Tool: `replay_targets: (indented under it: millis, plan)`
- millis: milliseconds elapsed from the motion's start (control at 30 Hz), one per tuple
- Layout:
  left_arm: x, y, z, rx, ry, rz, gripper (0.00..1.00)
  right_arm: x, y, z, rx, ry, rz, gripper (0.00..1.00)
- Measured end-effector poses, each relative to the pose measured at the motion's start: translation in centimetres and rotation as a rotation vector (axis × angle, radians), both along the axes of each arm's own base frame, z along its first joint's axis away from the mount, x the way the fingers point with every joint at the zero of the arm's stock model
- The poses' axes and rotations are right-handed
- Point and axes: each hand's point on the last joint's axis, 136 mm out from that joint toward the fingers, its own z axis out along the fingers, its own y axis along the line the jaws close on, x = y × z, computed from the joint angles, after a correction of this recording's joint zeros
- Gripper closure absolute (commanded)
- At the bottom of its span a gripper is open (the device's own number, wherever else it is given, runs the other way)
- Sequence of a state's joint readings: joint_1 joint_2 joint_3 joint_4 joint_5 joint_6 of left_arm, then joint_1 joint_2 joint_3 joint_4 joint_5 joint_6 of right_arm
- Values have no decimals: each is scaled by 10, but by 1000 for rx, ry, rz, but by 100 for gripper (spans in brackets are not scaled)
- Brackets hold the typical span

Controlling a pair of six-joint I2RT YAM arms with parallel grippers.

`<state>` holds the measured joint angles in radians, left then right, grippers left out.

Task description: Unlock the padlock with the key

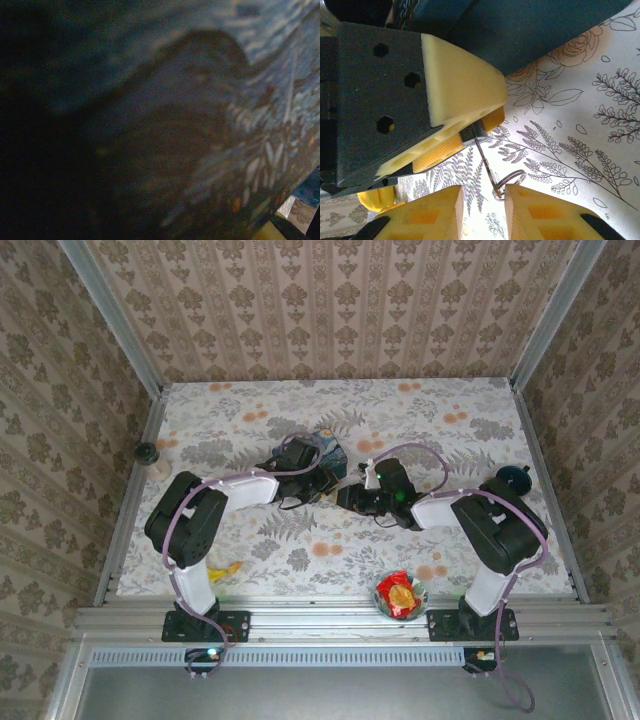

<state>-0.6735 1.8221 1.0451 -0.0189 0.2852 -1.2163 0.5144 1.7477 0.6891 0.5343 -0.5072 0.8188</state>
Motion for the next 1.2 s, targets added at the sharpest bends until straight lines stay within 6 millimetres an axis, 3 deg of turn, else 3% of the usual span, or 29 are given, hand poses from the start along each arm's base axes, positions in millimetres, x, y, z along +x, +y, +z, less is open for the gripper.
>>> replay_targets:
  millis: [500,1200]
  plan:
    - [1,0,1,-3,-3,0,96,2,2,-5,2,17,-6,98]
    - [2,-1,1,-10,-9,2,96,8,-4,-2,8,18,-29,100]
